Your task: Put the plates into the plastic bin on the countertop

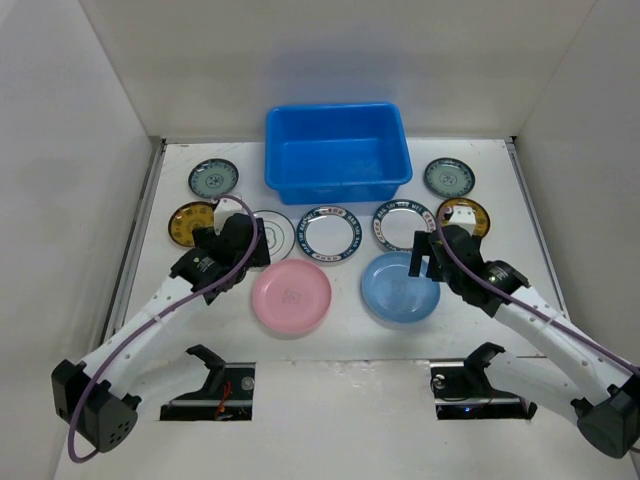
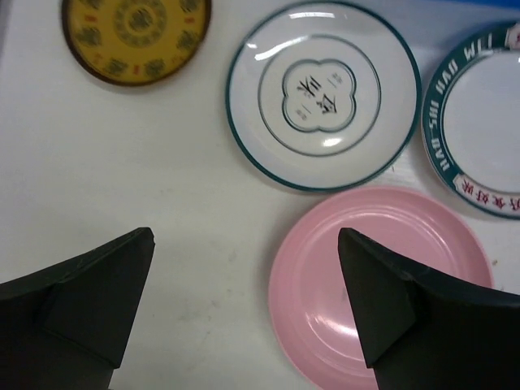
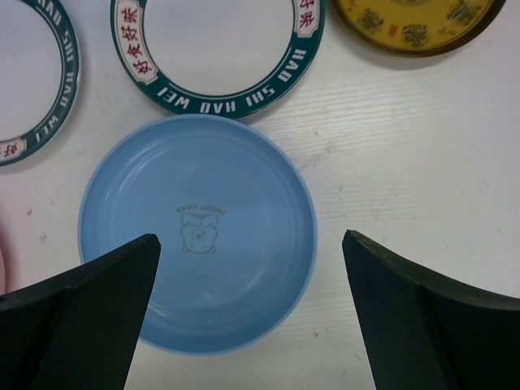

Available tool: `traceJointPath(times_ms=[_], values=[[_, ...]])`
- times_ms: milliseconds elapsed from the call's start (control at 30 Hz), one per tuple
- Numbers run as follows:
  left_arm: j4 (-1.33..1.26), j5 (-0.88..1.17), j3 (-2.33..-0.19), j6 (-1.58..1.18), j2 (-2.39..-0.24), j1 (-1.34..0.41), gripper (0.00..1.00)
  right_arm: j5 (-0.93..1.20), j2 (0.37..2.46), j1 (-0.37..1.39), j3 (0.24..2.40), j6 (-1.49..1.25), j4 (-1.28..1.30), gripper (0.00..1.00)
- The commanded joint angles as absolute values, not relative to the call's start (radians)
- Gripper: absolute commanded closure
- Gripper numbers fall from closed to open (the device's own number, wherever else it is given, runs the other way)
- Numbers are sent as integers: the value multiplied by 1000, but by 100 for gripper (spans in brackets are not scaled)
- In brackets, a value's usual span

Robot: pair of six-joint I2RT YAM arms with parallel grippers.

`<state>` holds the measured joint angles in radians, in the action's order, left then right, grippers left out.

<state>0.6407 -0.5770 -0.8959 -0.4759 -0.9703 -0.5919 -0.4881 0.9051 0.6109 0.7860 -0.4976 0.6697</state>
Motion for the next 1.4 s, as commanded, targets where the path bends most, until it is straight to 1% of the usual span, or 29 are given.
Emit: traceJointPath(times_ms=[0, 200, 333, 400, 567, 900, 1067, 1100, 1233, 1267, 1367], values=[[614, -399, -856, -482, -1022, -565, 7, -431, 919, 624, 793, -537, 611, 0], [577, -331, -784, -577, -1049, -551, 15, -402, 942, 637, 804, -545, 595, 0], [598, -285, -750, -638, -1072, -580, 25, -400, 946, 640, 805, -535, 594, 0], [598, -276, -715, -667, -1071, -594, 29, -399, 948, 642, 807, -535, 594, 0], [577, -244, -635, -741, -1063, -614, 47, -394, 945, 653, 807, -534, 583, 0], [506, -242, -517, -827, -1081, -628, 55, -385, 950, 673, 805, -531, 571, 0], [494, -244, -500, -853, -1101, -642, 58, -385, 934, 674, 795, -531, 571, 0], [494, -244, -500, -862, -1101, -645, 62, -385, 931, 674, 792, -531, 571, 0], [500, -245, -494, -885, -1103, -650, 93, -387, 920, 674, 784, -528, 568, 0], [508, -248, -498, -888, -1100, -654, 99, -387, 919, 674, 782, -526, 566, 0], [555, -255, -540, -902, -1057, -683, 100, -387, 907, 674, 778, -525, 565, 0]])
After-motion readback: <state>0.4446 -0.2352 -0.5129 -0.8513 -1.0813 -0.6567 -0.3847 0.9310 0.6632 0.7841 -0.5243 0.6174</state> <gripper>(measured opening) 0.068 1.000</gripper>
